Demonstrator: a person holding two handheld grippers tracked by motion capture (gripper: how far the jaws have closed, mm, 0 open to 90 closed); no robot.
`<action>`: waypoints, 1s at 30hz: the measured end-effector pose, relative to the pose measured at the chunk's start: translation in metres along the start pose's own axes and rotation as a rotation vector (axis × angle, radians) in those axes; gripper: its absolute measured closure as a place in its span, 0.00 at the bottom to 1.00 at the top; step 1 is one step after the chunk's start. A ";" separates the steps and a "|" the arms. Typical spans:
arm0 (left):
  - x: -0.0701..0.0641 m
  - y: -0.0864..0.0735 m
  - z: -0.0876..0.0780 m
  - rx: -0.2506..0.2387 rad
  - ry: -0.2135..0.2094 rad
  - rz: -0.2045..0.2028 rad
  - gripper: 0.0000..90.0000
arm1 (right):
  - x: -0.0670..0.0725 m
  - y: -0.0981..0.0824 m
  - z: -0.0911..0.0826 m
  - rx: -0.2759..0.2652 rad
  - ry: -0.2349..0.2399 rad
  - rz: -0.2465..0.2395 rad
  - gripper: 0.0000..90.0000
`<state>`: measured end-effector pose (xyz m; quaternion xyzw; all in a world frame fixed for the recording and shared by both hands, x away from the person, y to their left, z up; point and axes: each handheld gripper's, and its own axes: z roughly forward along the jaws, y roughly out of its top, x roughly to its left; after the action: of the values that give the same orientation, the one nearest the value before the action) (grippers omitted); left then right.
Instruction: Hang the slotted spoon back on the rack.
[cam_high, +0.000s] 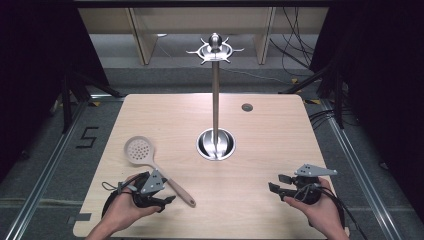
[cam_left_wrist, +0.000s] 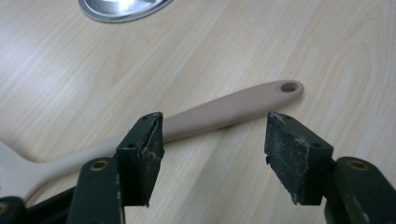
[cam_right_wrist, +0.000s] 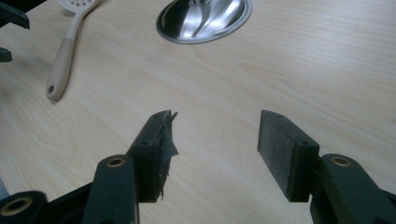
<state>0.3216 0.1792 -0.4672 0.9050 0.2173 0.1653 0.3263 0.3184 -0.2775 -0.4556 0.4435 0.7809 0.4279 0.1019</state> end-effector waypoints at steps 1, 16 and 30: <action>0.000 0.000 0.000 0.005 0.002 0.025 0.38 | -0.001 0.001 0.000 -0.004 -0.002 -0.039 0.51; 0.012 0.040 0.022 0.107 -0.054 0.254 0.38 | -0.003 0.000 -0.001 0.007 -0.004 -0.029 0.51; 0.032 0.053 0.045 0.347 -0.266 0.479 0.39 | -0.001 -0.001 -0.002 0.003 -0.001 0.001 0.51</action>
<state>0.3842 0.1354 -0.4597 0.9861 -0.0214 0.0782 0.1448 0.3168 -0.2795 -0.4555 0.4444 0.7810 0.4268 0.1015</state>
